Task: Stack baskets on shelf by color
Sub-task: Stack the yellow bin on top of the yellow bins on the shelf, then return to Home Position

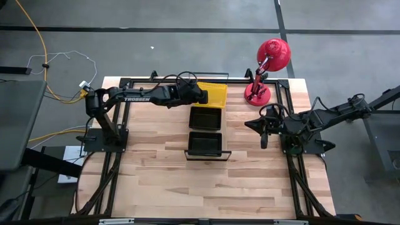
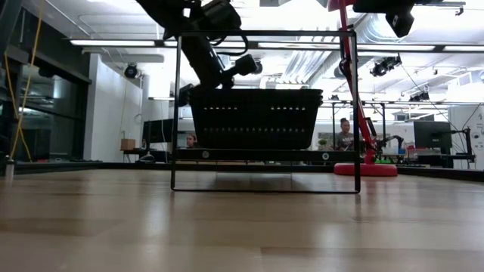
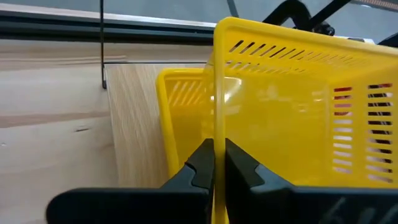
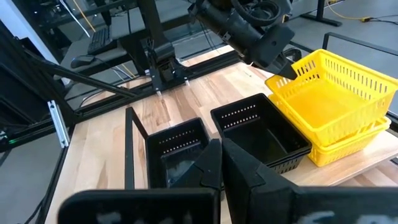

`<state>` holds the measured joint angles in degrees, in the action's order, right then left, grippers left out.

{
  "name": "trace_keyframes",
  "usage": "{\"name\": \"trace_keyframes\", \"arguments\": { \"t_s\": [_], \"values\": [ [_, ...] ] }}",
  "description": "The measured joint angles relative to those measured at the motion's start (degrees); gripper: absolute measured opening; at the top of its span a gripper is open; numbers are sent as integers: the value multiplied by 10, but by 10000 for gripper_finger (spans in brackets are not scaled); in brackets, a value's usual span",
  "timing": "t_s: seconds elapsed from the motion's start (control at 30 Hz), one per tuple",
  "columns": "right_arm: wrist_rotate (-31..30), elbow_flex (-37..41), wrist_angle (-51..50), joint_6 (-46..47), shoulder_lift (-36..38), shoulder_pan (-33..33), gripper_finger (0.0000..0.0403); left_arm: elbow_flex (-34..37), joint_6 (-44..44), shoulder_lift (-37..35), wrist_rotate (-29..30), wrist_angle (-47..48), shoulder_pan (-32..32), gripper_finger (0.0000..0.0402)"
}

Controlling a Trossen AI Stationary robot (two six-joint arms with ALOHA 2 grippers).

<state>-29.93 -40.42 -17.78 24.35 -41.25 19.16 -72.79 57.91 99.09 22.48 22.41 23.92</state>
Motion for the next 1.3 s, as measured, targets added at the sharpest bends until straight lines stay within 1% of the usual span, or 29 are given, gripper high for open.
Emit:
{"name": "trace_keyframes", "arguments": {
  "t_s": [0.07,0.17,0.37,0.43,0.53,0.63,0.7,0.77,0.87,0.93,1.0,1.1,1.13,1.2,1.3],
  "values": [
    [0,0,0,1,0,0,0,0,0,0,0,0,0,12],
    [1,0,0,-3,0,0,0,0,-1,0,0,0,0,36],
    [2,0,0,-4,0,0,0,0,-11,-4,-3,-5,10,108],
    [2,0,0,-4,0,0,0,0,-21,-7,-8,-20,14,134],
    [2,0,0,-10,0,0,0,1,-52,-21,-41,-28,29,169],
    [6,0,1,-28,0,0,0,0,-92,-49,-56,-32,39,196],
    [11,0,6,-30,0,0,0,0,-145,-71,-74,-28,47,207],
    [12,0,12,-38,0,0,0,0,-206,-95,-78,-32,47,209],
    [13,0,19,-56,0,0,0,1,-298,-131,-86,-30,33,191],
    [13,0,23,-73,0,0,0,11,-343,-156,-85,-51,13,160],
    [13,0,26,-76,0,0,0,36,-372,-186,-94,-85,-8,114],
    [13,0,26,-30,0,0,0,84,-391,-229,-120,-162,-52,30],
    [13,0,26,-14,0,0,0,105,-392,-243,-128,-189,-68,16],
    [17,0,26,-1,0,0,0,147,-391,-268,-144,-246,-106,14],
    [44,0,26,-2,0,0,0,203,-396,-302,-155,-313,-166,6]
  ]
}}
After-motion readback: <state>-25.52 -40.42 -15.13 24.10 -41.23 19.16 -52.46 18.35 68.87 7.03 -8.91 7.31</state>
